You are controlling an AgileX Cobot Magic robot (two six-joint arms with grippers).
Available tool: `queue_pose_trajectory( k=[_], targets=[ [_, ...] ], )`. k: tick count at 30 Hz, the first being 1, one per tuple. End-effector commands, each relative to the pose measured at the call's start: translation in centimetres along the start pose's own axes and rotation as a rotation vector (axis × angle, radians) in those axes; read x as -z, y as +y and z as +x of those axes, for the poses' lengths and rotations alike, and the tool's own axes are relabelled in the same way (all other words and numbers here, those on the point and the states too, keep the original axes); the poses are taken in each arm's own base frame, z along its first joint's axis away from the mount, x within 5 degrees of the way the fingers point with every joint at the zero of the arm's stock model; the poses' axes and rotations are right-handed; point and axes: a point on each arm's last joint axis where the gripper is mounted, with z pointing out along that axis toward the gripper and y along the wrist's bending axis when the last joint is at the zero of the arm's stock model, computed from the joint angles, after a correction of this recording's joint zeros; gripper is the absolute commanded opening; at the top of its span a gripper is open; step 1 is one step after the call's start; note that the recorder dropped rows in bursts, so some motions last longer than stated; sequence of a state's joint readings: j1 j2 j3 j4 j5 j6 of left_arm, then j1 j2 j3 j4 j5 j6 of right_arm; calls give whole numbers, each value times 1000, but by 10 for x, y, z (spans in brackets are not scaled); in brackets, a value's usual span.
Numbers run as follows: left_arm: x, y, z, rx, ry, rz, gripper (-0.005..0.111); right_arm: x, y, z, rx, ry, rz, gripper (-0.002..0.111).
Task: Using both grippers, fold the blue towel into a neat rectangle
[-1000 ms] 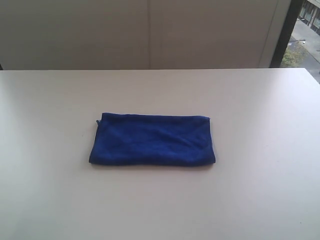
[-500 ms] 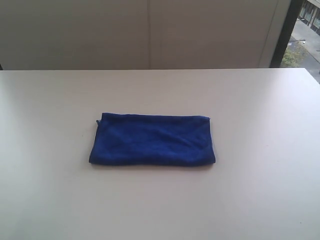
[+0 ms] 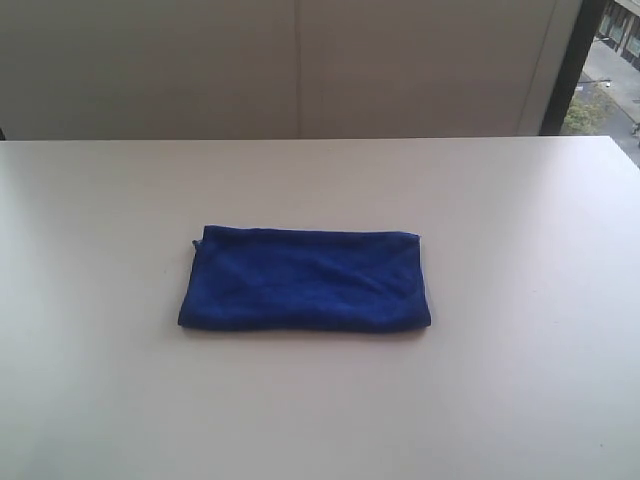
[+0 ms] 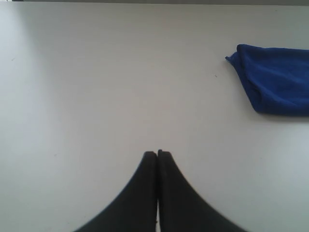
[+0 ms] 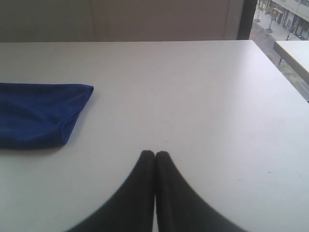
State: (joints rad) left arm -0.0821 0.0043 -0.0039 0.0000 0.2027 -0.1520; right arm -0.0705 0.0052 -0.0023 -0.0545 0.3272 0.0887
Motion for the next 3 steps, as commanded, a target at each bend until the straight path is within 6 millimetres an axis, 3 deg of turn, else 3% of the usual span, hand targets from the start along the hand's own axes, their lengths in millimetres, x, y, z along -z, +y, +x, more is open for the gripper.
queue_pose_trajectory(
  k=[1, 3],
  targets=[
    [0, 0, 1, -3, -1, 1, 0, 0, 0, 0, 9, -13, -1, 0],
    [0, 0, 1, -3, -1, 1, 0, 0, 0, 0, 9, -13, -1, 0]
  ],
)
